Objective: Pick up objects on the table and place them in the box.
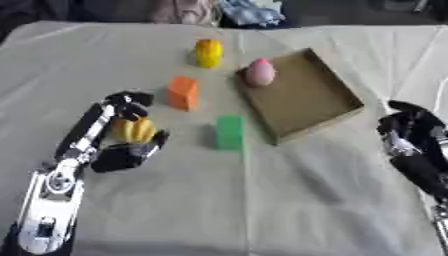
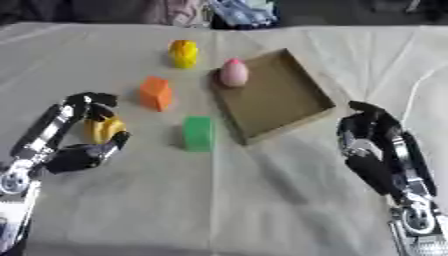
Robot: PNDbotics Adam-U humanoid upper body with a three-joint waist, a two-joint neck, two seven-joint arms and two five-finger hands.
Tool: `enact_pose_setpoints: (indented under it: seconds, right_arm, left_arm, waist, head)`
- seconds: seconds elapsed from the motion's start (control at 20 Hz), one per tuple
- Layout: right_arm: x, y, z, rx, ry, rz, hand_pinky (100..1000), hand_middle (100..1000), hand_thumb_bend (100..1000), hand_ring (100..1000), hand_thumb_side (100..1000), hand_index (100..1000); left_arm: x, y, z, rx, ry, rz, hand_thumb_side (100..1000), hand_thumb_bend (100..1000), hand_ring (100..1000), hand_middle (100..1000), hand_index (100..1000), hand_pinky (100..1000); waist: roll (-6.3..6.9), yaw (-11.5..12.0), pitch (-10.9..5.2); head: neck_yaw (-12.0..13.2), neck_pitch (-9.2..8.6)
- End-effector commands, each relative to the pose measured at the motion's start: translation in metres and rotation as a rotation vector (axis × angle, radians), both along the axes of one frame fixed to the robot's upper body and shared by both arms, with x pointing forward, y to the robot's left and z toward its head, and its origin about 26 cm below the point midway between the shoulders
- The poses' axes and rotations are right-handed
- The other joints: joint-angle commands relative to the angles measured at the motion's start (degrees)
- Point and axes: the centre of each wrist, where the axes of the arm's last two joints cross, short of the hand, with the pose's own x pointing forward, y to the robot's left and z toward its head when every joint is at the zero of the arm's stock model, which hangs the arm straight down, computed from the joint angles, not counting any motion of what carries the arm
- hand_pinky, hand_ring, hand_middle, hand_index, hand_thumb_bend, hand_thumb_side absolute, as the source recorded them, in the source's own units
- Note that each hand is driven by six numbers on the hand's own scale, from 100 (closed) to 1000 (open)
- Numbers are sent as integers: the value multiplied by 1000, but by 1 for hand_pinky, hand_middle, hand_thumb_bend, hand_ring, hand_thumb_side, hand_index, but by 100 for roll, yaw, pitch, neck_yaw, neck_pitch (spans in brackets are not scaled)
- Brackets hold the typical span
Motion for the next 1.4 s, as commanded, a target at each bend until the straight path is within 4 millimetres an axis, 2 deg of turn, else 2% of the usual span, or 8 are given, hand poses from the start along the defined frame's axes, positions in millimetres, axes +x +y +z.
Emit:
enact_pose_setpoints:
  seconds: [0.05, 0.55, 0.85, 1.1, 1.4]
  right_arm:
    - [0, -1, 9, -12, -30, 0, 653, 603, 100, 641, 499, 826]
    - [0, -4, 8, -27, -27, -2, 653, 602, 100, 641, 496, 826]
    - [0, -4, 7, -33, -21, 4, 653, 602, 100, 641, 496, 827]
    - [-1, -3, 6, -36, -18, 12, 653, 602, 100, 641, 496, 827]
    - [-1, -2, 6, -37, -14, 19, 653, 602, 100, 641, 498, 827]
  left_arm:
    - [0, 11, 18, 84, -38, 3, 298, 378, 715, 729, 846, 723]
    - [2, 54, 68, 451, -29, -45, 219, 433, 726, 745, 850, 743]
    - [16, 72, 95, 643, 63, -108, 208, 487, 732, 753, 847, 753]
    - [36, 78, 97, 770, 204, -167, 217, 522, 722, 758, 848, 754]
    - [63, 83, 80, 842, 319, -183, 222, 553, 721, 757, 847, 752]
  waist:
    - [-26, -7, -100]
    - [49, -84, -136]
    - [80, -132, -164]
    - [91, -197, -185]
    - [101, -230, -202]
  head:
    - [-6, 25]
    - [-41, 25]
    - [-53, 25]
    - [-32, 25]
    - [-49, 25]
